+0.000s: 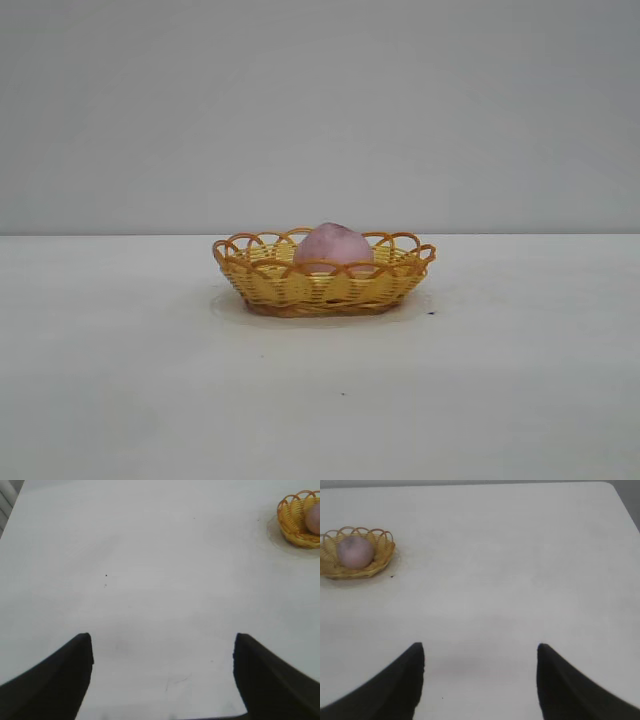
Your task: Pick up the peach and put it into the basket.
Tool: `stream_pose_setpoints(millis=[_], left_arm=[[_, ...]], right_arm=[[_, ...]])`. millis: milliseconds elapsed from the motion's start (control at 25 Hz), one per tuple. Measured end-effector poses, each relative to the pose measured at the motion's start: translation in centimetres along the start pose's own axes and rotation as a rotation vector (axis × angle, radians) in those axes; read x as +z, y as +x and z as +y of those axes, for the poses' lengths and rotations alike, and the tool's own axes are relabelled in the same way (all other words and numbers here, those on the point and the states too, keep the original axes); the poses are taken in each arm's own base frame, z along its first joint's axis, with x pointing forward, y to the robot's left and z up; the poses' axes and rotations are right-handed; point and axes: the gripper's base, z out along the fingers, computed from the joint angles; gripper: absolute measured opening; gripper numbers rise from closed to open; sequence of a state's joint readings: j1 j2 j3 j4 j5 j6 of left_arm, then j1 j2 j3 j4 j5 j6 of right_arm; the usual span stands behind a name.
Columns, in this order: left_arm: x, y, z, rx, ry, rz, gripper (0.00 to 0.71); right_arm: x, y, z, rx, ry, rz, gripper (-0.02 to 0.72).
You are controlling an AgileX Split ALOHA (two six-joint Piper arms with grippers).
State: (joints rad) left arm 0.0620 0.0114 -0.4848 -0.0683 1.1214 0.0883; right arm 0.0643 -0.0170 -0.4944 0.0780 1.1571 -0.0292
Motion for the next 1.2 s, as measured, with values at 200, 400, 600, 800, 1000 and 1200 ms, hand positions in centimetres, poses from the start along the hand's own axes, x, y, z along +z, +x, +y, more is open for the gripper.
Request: stream_pose_setpoints(millis=[200, 400, 600, 800, 1000, 1200], left_arm=[[0.0, 0.0, 0.0, 0.0, 0.0, 0.0, 0.516], [0.0, 0.0, 0.0, 0.0, 0.0, 0.0, 0.516], [-0.24, 0.23, -0.03, 0.001, -0.001, -0.022, 0.516], [-0.35, 0.24, -0.07, 0.0, 0.002, -0.03, 0.516], [-0.38, 0.25, -0.04, 0.022, 0.04, -0.03, 0.516], [-0.38, 0.25, -0.12, 0.015, 0.044, -0.031, 0.516]], right_arm=[[0.13, 0.0, -0.01, -0.009, 0.0, -0.005, 0.421], [0.13, -0.02, -0.01, -0.009, 0.0, -0.007, 0.421], [0.13, -0.04, -0.01, -0.01, 0.0, -0.009, 0.421], [0.15, -0.03, -0.01, -0.01, 0.001, -0.009, 0.421], [0.15, -0.03, -0.01, -0.01, 0.001, -0.009, 0.421], [0.15, -0.03, -0.01, -0.01, 0.001, -0.009, 0.421]])
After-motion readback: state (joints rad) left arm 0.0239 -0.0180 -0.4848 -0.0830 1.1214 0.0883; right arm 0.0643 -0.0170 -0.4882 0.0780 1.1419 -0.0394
